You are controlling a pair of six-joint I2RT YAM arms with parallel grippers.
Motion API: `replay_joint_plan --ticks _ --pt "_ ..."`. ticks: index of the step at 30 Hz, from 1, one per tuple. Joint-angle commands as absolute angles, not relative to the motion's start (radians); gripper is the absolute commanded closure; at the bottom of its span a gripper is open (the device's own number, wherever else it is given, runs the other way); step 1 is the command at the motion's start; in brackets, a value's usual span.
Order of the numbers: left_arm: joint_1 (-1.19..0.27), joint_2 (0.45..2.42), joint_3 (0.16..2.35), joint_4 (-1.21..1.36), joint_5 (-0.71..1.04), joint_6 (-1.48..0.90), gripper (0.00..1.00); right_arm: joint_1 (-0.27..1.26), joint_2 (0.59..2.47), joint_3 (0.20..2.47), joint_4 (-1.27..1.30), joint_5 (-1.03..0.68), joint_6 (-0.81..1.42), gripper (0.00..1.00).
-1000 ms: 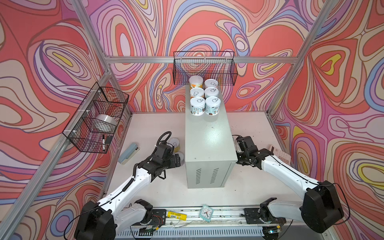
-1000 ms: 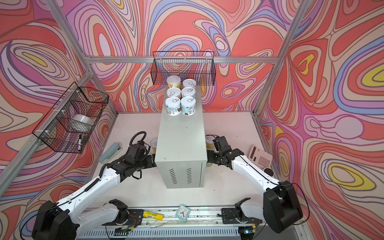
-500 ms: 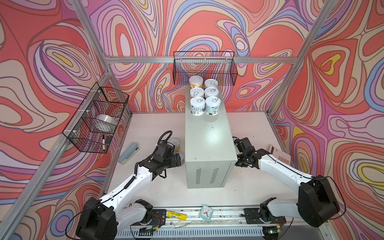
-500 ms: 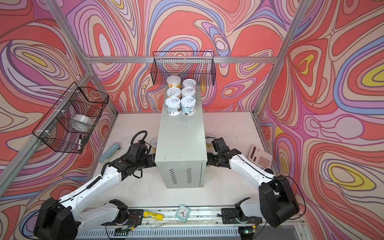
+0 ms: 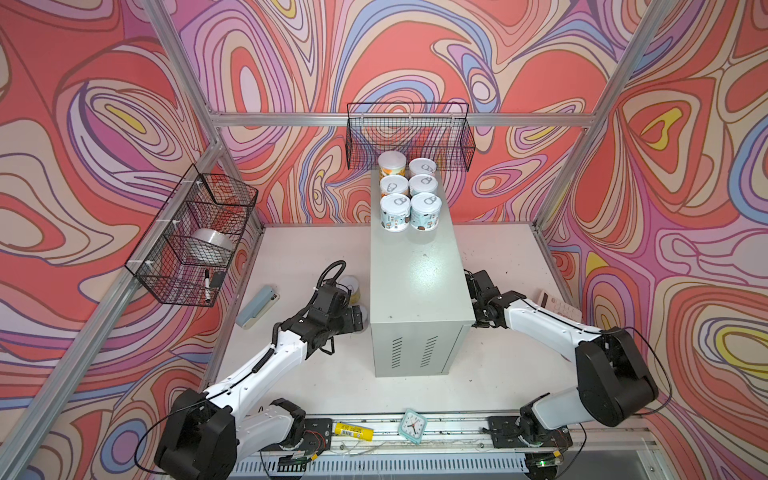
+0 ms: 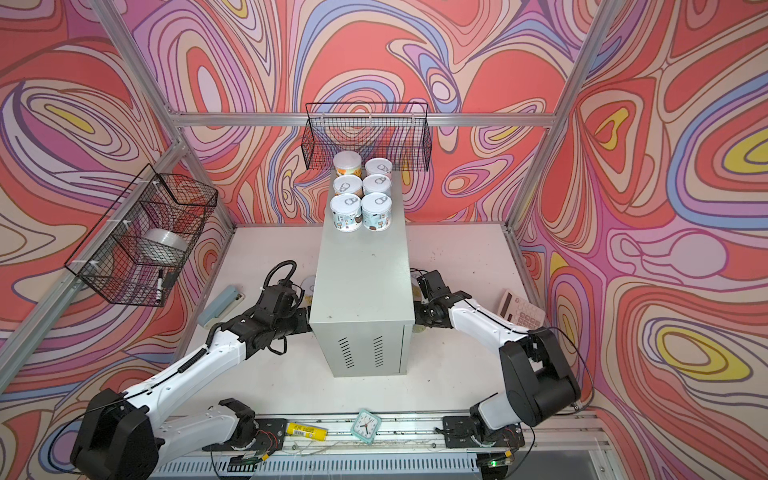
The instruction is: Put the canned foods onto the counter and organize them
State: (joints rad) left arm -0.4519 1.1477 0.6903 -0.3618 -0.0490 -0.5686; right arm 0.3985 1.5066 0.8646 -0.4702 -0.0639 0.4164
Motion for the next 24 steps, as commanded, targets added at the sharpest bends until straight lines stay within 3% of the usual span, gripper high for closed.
replay_joint_plan --ticks 1,24 --pt "-0.455 1.159 0.716 -0.344 -0.056 -0.557 0.06 0.399 1.546 0.88 -0.446 0.02 0.426 0.14" --pt "-0.455 1.178 0.705 -0.304 -0.038 -0.568 0.07 0.399 1.665 0.97 -0.439 0.162 0.407 0.13"
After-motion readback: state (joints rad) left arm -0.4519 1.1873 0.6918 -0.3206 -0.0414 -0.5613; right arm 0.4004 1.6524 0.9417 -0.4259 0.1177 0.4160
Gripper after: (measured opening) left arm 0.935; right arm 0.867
